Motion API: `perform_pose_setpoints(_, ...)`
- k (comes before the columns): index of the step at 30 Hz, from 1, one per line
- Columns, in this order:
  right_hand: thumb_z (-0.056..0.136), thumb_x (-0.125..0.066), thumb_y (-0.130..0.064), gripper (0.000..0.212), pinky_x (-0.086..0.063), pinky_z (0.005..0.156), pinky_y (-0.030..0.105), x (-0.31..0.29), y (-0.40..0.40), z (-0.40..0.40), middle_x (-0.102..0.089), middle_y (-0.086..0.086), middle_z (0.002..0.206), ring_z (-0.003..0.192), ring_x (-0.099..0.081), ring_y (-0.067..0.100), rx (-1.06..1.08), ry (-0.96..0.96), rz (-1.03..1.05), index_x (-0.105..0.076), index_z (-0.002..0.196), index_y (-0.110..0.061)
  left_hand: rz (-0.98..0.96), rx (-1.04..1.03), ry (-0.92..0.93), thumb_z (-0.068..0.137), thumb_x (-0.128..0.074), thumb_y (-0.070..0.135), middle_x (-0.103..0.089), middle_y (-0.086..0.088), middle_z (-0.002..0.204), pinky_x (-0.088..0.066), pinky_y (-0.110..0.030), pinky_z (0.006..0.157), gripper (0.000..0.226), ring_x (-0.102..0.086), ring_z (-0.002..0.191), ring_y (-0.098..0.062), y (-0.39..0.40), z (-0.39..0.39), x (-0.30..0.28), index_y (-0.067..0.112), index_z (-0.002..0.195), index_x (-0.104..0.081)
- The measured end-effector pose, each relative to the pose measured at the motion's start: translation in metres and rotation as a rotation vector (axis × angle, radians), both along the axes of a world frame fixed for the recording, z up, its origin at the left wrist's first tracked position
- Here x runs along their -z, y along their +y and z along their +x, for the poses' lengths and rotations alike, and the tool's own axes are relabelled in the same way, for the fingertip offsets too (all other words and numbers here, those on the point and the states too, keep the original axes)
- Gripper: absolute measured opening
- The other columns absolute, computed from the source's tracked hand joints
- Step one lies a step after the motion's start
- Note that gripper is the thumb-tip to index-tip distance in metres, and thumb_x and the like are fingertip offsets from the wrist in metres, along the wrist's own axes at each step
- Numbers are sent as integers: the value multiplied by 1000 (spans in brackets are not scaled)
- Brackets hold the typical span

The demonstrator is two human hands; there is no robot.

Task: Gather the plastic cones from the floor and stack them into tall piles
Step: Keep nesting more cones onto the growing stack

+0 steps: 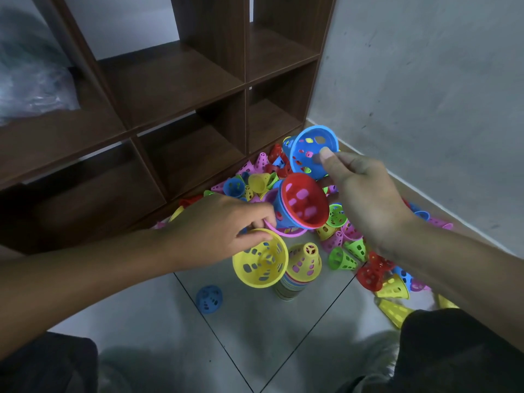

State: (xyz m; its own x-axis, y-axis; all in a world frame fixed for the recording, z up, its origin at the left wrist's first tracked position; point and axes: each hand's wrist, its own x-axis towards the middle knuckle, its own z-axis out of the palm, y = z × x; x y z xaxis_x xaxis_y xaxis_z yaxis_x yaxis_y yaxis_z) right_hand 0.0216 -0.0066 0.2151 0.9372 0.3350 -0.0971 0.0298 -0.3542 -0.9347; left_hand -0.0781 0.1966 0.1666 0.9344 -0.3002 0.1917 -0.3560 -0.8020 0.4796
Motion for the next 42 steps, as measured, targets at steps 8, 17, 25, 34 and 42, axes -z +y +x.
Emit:
perform_pose_setpoints(8, 93, -70, -34, 40, -55, 96, 38, 4, -3, 8, -69, -1, 106, 85, -62, 8, 34, -60, -24, -64, 130, -19, -17, -9, 68, 94, -68, 35, -71, 12, 83, -54, -34, 65, 12, -66, 74, -5, 11, 5, 8, 26, 101, -63)
perform_pose_setpoints(17, 79, -74, -52, 54, -53, 85, 27, 3, -8, 8, -69, -1, 106, 86, -63, 4, -83, -47, -7, -64, 122, -22, 54, -95, 65, 93, -70, 35, -71, 13, 84, -55, -34, 67, 16, -66, 78, -1, 34, 17, 11, 22, 102, -65)
perform_pose_setpoints(25, 92, -58, -56, 29, -47, 66, 30, 6, -8, -3, -69, 4, 89, 75, -62, 16, -269, -221, -270, -61, 100, -28, 106, -101, 26, 93, -70, 32, -73, 13, 90, -56, -31, 66, 18, -66, 78, 0, 37, 20, 1, 22, 107, -68)
perform_pose_setpoints(34, 91, -59, -54, 39, -36, 70, 1, 4, -10, -2, -54, -15, 114, 86, -55, -5, -321, -384, -348, -48, 121, -30, -28, -87, 26, 92, -69, 36, -72, 13, 84, -53, -28, 68, 17, -67, 78, -3, 20, 17, -7, 21, 102, -68)
perform_pose_setpoints(42, 64, -67, -72, 95, -54, 93, 27, 2, -10, 3, -46, -22, 133, 113, -55, -2, -428, -250, -230, -32, 145, -36, -209, -106, 42, 91, -75, 26, -76, 8, 87, -56, -35, 75, 18, -72, 85, -7, 13, 18, -18, 14, 103, -70)
